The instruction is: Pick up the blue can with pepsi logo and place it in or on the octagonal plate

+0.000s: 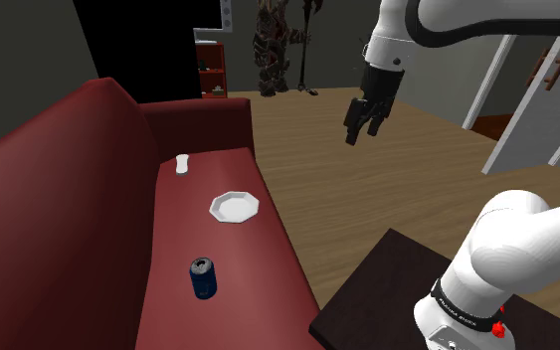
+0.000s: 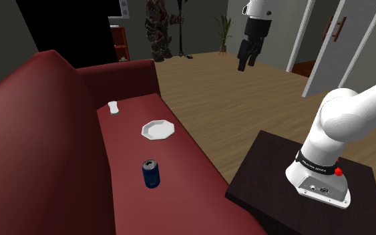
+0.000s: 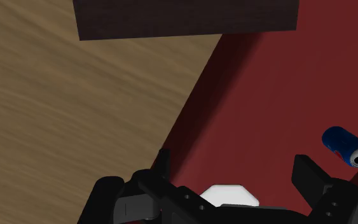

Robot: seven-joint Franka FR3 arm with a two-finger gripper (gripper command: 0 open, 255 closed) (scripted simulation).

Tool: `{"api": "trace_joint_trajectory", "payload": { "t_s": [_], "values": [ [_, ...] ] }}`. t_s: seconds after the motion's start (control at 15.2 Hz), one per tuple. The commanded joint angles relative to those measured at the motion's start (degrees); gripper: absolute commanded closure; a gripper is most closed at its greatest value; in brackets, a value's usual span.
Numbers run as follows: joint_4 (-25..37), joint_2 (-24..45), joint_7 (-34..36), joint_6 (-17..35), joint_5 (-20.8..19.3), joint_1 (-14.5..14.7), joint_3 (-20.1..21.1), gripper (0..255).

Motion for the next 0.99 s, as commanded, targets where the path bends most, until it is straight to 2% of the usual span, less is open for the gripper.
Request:
{"api": "trace_joint_trajectory", "payload": {
  "t_s": [0.0,0.46,0.92],
  "values": [
    [0.0,0.0,0.0,0.0,0.0,0.0,0.0,0],
    [-3.01,7.28,7.29,9.9,3.79,2.05,7.12,0],
    [-2.29,18.23,14.75,19.88,5.65,3.28,14.3,0]
  ]
}}
